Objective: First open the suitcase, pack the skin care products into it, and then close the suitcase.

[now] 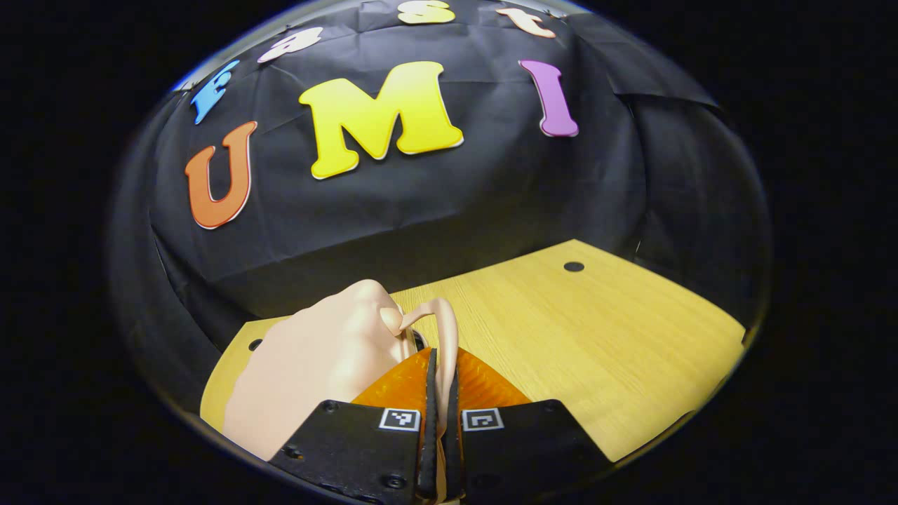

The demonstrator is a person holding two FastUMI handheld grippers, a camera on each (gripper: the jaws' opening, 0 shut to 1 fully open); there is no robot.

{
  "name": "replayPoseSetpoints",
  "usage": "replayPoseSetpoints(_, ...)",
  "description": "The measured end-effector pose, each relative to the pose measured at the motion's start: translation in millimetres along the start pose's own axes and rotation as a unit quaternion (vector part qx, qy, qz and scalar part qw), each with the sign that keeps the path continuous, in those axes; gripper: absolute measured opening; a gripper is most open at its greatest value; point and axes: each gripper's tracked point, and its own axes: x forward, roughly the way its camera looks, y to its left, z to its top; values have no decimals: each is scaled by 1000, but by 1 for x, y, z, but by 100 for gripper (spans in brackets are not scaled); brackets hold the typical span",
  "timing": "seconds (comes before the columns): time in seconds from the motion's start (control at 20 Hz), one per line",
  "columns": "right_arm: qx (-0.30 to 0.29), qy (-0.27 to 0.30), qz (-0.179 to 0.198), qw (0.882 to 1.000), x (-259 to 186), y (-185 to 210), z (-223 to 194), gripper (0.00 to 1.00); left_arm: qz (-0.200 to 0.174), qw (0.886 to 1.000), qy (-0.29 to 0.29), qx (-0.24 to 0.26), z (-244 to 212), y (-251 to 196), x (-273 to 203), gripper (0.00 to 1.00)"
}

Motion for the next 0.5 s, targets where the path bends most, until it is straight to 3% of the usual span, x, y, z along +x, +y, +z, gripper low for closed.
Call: replayPoseSetpoints(0.5, 1, 23, -2, 1000, 10, -21, -11, 77, 27, 995, 78, 50, -46, -26, 8, 16)
